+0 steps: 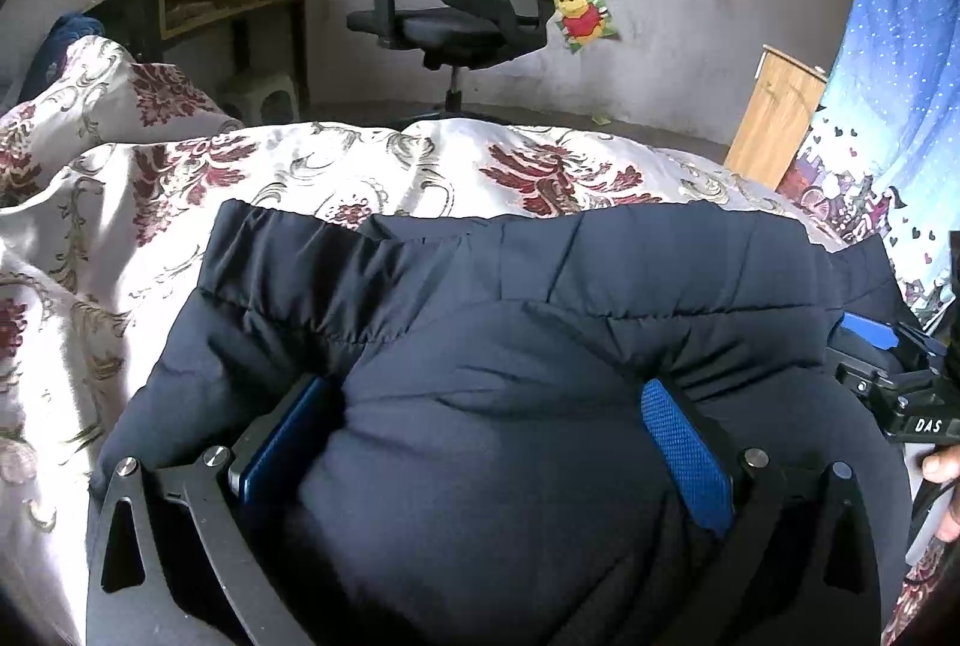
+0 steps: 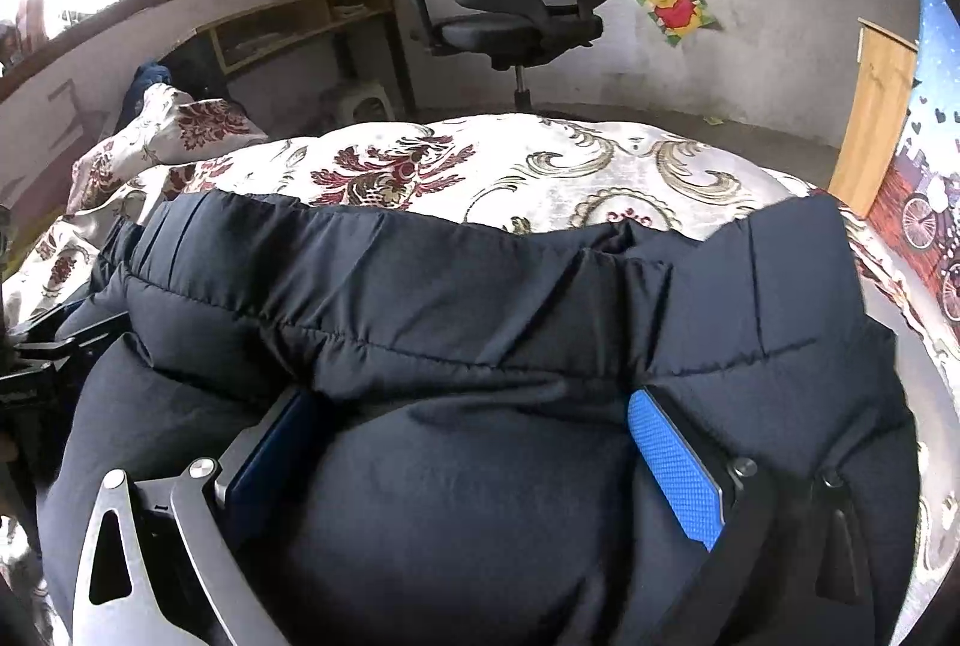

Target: Fold large clothes

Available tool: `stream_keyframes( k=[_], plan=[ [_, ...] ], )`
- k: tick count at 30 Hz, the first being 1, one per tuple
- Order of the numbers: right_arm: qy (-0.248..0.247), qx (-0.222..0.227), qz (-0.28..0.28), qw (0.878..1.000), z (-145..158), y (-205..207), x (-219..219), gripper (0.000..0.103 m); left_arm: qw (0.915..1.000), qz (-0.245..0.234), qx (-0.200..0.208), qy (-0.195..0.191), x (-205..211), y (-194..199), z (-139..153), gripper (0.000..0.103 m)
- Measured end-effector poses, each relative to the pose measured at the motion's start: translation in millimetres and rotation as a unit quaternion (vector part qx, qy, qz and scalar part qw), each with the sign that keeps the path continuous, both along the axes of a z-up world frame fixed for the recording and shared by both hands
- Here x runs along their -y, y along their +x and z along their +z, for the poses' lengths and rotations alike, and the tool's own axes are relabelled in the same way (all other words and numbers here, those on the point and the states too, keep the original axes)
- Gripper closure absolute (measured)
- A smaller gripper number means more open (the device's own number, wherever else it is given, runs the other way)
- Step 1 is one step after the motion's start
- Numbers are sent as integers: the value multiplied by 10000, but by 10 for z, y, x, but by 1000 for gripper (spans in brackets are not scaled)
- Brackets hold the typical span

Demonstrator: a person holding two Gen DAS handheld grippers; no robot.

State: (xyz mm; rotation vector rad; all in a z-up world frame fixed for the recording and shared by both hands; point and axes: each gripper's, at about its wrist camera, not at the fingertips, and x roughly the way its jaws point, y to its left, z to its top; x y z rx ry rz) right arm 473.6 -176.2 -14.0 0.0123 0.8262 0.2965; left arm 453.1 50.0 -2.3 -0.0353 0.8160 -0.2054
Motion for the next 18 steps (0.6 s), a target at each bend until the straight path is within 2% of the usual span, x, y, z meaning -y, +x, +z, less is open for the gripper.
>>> stream_keyframes(
  k=[4, 8, 11, 15, 18],
  plan=[
    [-321, 66, -45, 9995, 43, -141, 4, 0, 9998, 95, 5, 192, 9, -104, 105, 1],
    [-537, 180, -84, 9984, 93, -301, 134, 0, 9996, 258, 105, 40, -130, -218, 191, 1],
    [-523, 225, -173, 9982, 131, -403, 300, 0, 9994, 324, 124, -76, -288, -275, 260, 1],
    [-602, 335, -350, 9970, 153, -520, 507, 0, 9984, 476, 311, 24, -514, -377, 373, 1],
    [-586, 378, -426, 9967, 171, -562, 616, 0, 9983, 510, 249, 88, -677, -433, 394, 1]
  ],
)
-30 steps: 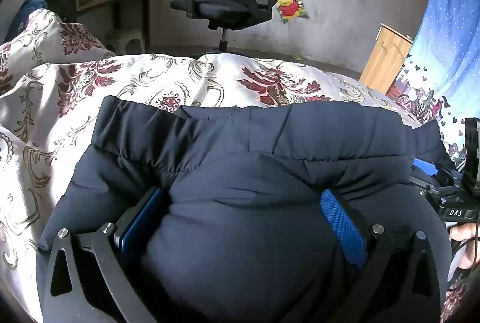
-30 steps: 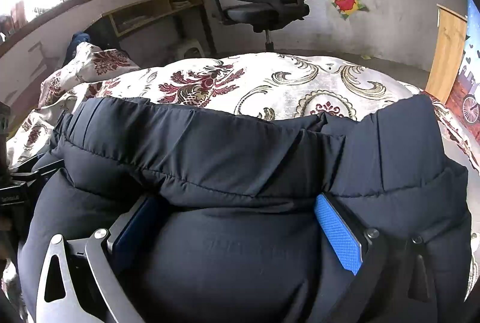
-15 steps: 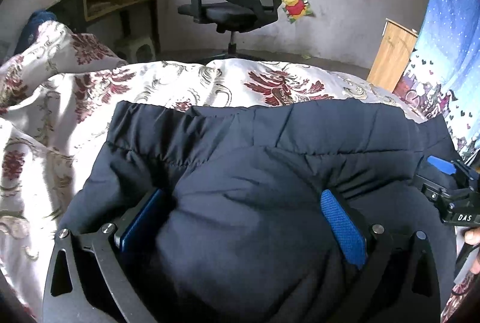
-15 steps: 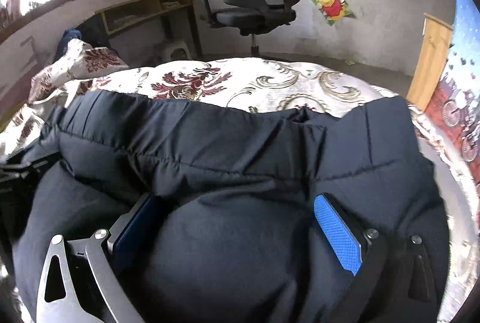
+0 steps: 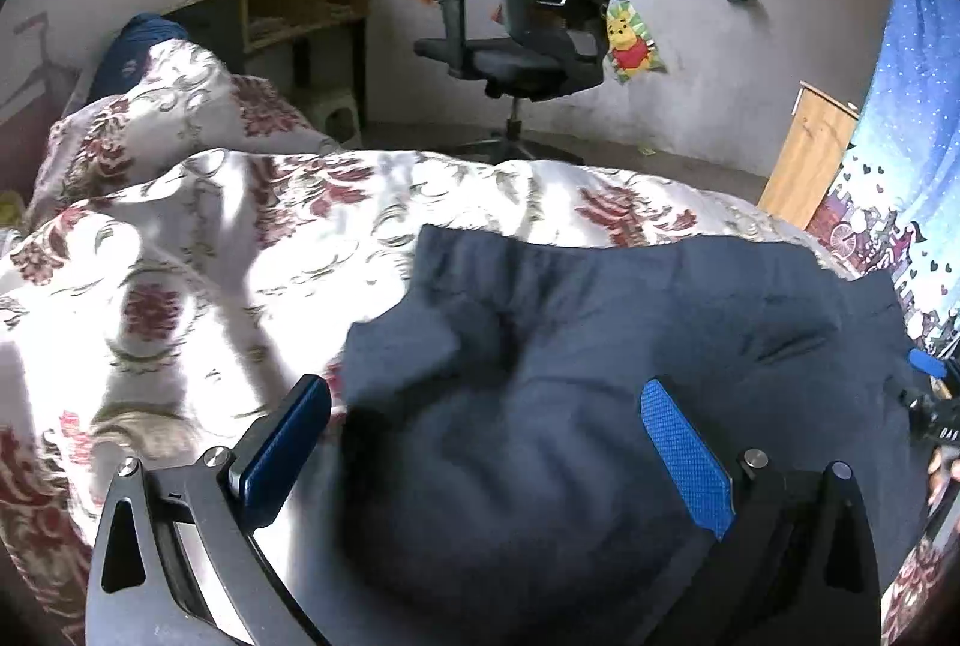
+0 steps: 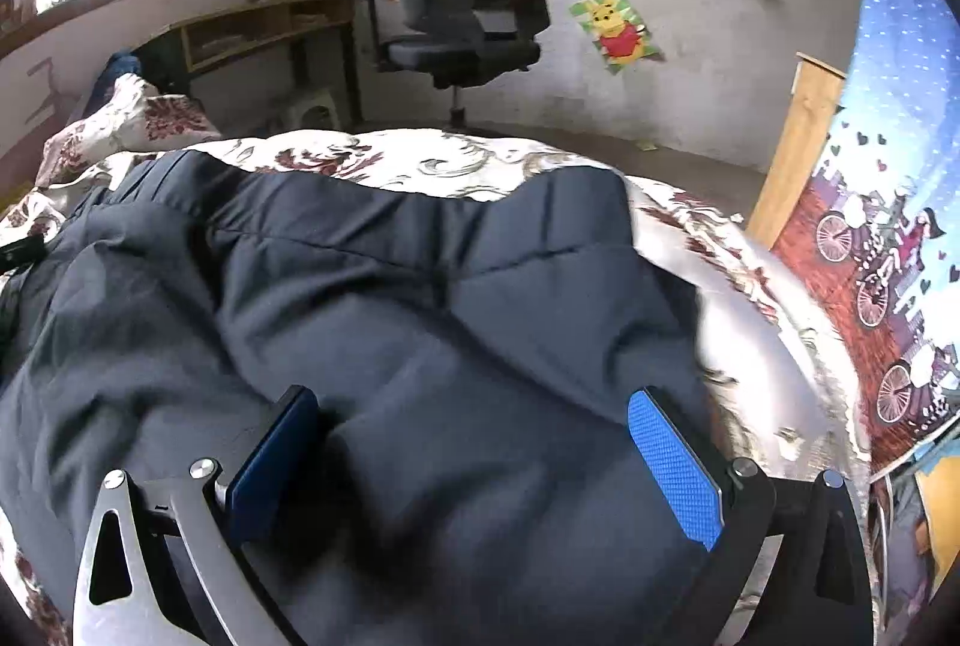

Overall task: Fold large clothes
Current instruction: 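Grasp the folded jacket edge with both tools and lift it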

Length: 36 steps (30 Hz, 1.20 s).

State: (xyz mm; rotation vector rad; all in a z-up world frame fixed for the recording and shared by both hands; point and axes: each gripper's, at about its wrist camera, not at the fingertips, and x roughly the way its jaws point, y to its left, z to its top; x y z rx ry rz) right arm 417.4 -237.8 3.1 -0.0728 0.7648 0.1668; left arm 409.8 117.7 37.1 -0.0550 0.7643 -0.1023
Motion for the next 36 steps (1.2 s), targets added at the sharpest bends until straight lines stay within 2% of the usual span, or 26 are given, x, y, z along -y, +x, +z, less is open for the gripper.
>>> stream_keyframes(
  k=[4, 8, 12, 16, 19, 31, 36],
  plan=[
    [-8, 58, -79, 10000, 24, -40, 100, 0, 9999, 6, -114, -30, -196, -50, -25, 1],
    [-72, 111, -292, 9995, 22, -66, 214, 0, 9986, -180, -400, -298, -321, -29, -108, 1],
    [260, -102, -496, 9984, -69, -29, 422, 0, 9927, -452, -929, -627, -368, 87, -265, 1],
    [559, -240, -674, 9959, -147, -1, 581, 0, 9870, -465, -1223, -928, -407, 150, -337, 1],
    [776, -346, -656, 9942, -179, 28, 645, 0, 9844, -569, -1349, -978, -426, 173, -383, 1],
    [1277, -876, -139, 9878, -300, 233, 719, 0, 9531, -693, -2113, -2052, -633, 316, -665, 1],
    [1498, -1255, 389, 9799, -352, 255, 608, 0, 9426, -717, -2281, -2332, -685, 350, -703, 1]
  ],
)
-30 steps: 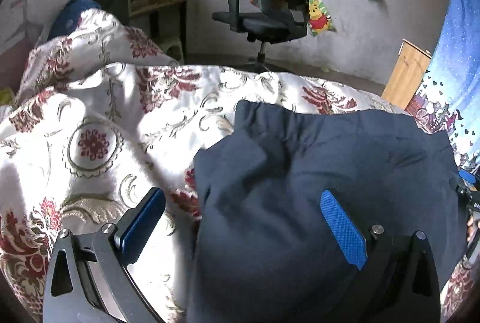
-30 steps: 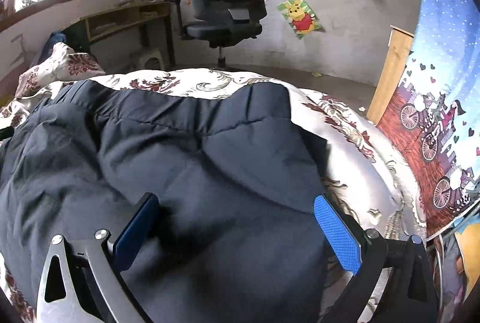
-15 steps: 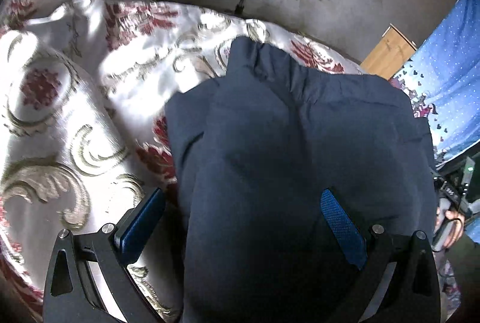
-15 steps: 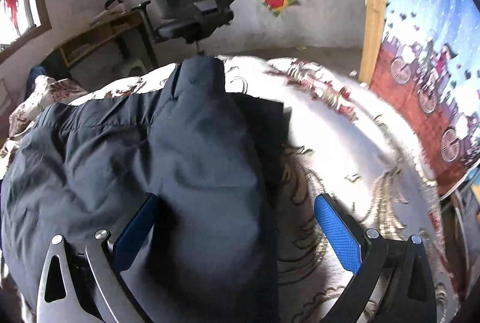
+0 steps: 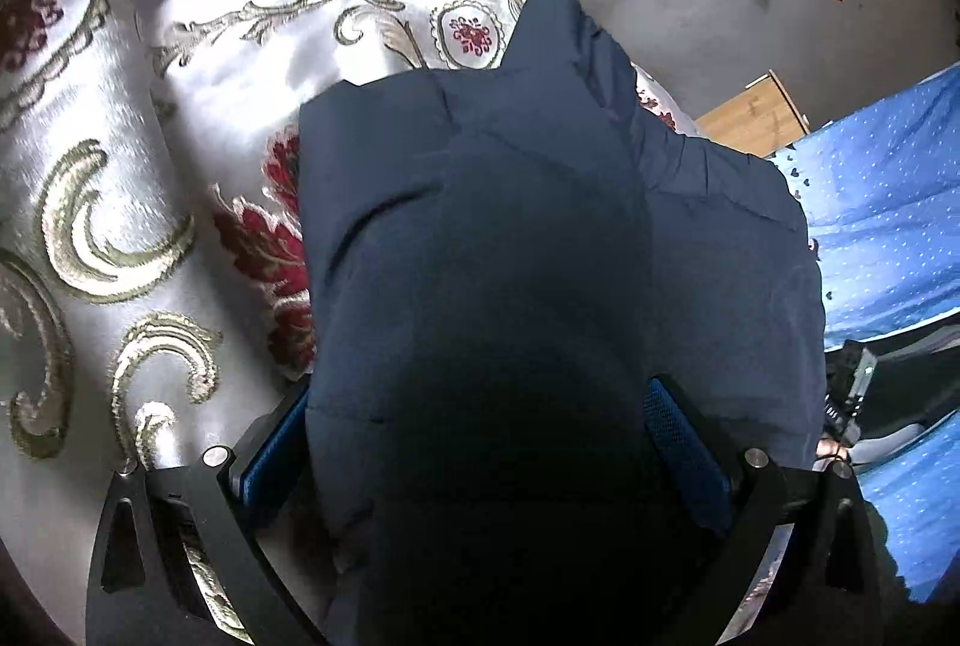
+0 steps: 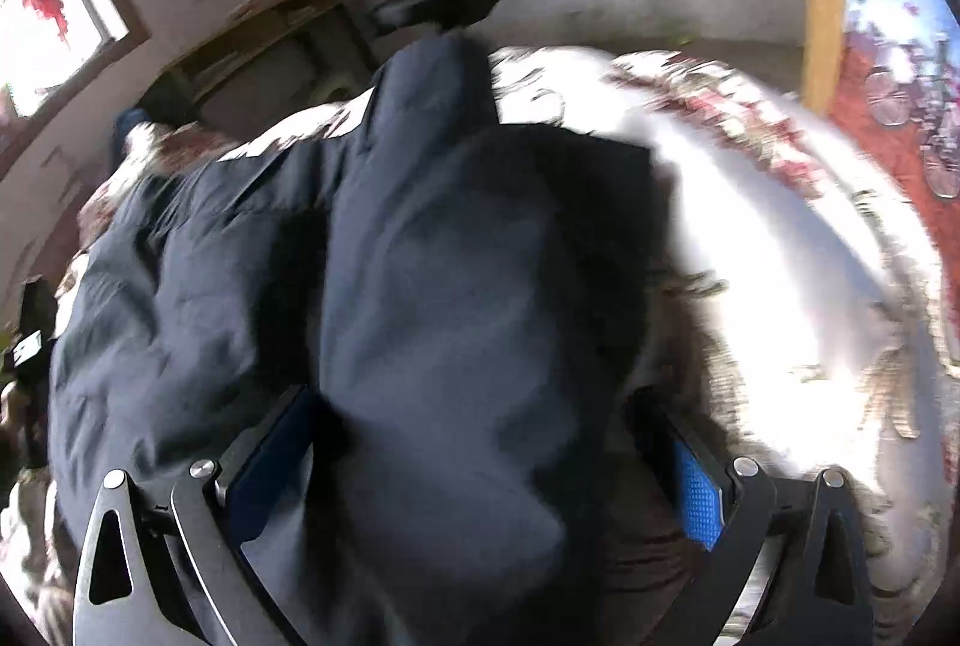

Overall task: Fold large clothes
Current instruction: 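Grasp the folded jacket edge with both tools and lift it, then carry the gripped jacket edge over the folded body with both tools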

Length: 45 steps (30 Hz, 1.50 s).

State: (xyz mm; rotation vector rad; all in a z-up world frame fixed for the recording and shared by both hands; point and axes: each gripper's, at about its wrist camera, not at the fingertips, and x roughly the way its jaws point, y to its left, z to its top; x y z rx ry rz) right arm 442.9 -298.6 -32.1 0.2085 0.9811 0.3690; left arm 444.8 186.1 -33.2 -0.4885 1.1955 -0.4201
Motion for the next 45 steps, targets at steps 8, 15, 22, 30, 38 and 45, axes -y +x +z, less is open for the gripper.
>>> stream_keyframes(
  k=[8, 15, 22, 30, 38, 45],
  plan=[
    [383, -357, -68, 9986, -6, 74, -54, 1, 9995, -43, -153, -290, -74, -24, -16, 2],
    [458, -482, -127, 9977, 60, 33, -60, 37, 9992, 116, -134, -358, -82, -108, 52, 27],
    [206, -429, -122, 9988, 233, -71, -208, 74, 9996, 226, 51, -137, 31, -216, 274, 65],
    [260, 211, -205, 9992, 754, -411, -260, 85, 9985, 362, 394, -128, 28, -424, 642, 84],
    [244, 728, 47, 9970, 1427, -649, -411, 88, 9972, 178, 670, -281, 218, -623, 1152, 86],
    [220, 896, 110, 9957, 1632, -914, -451, 88, 9967, 188, 692, -383, 233, -901, 1321, 87]
  ],
)
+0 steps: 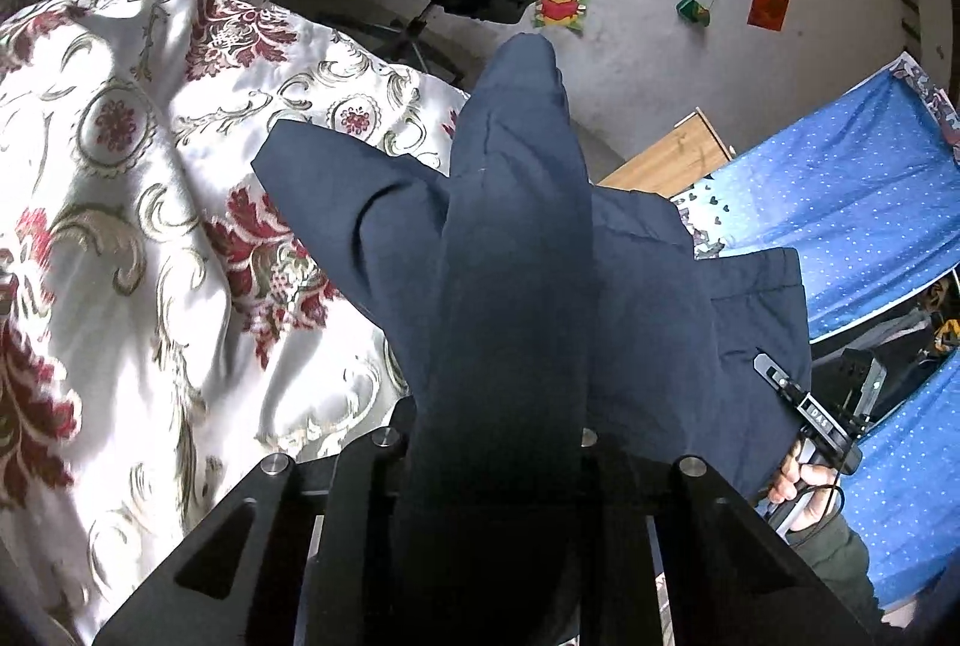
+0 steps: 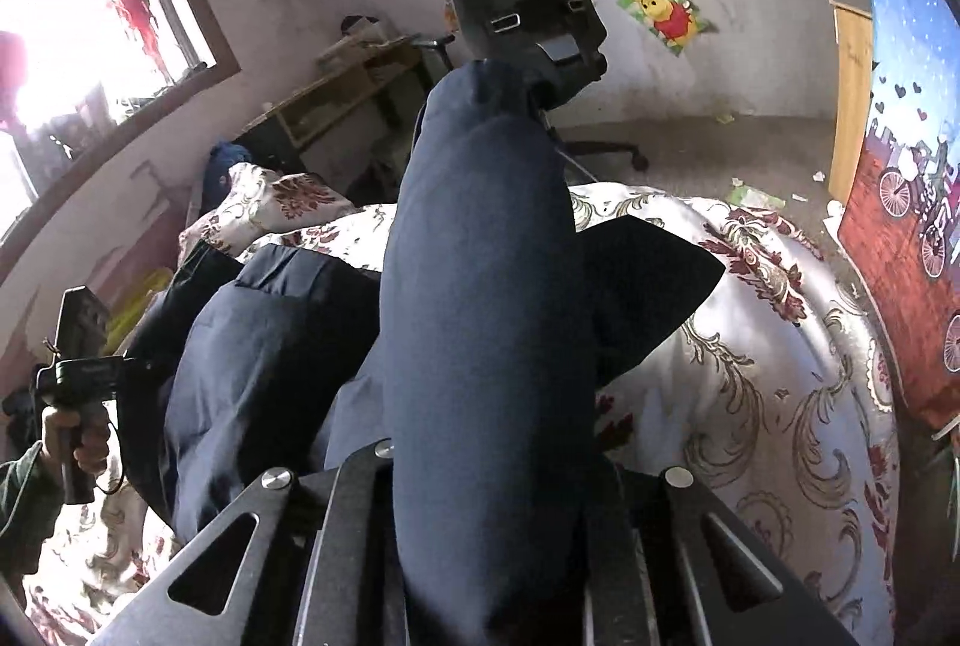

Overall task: Fold large clothes
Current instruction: 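Carry the gripped jacket edge over the folded body with both tools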

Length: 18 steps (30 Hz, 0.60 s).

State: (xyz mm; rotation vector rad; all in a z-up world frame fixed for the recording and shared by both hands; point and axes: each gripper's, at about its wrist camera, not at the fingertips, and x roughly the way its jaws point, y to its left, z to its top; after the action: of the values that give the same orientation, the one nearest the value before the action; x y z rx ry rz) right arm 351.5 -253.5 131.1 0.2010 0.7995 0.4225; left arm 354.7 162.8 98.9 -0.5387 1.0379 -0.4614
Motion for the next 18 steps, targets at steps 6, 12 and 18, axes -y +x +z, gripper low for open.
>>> stream_keyframes(
  k=[6, 12, 18],
  plan=[
    [-83, -125, 12, 9999, -159, -107, -28, 88, 9998, 17, -121, 130, 28, -127, -122, 86],
    [-442, -335, -35, 9985, -503, -171, -84, 87, 9993, 155, -243, 244, 32, -205, -431, 85],
    [-614, -656, -437, 9950, -703, -123, -10, 75, 9957, 438, -674, 461, -63, -191, -625, 72]
  ],
)
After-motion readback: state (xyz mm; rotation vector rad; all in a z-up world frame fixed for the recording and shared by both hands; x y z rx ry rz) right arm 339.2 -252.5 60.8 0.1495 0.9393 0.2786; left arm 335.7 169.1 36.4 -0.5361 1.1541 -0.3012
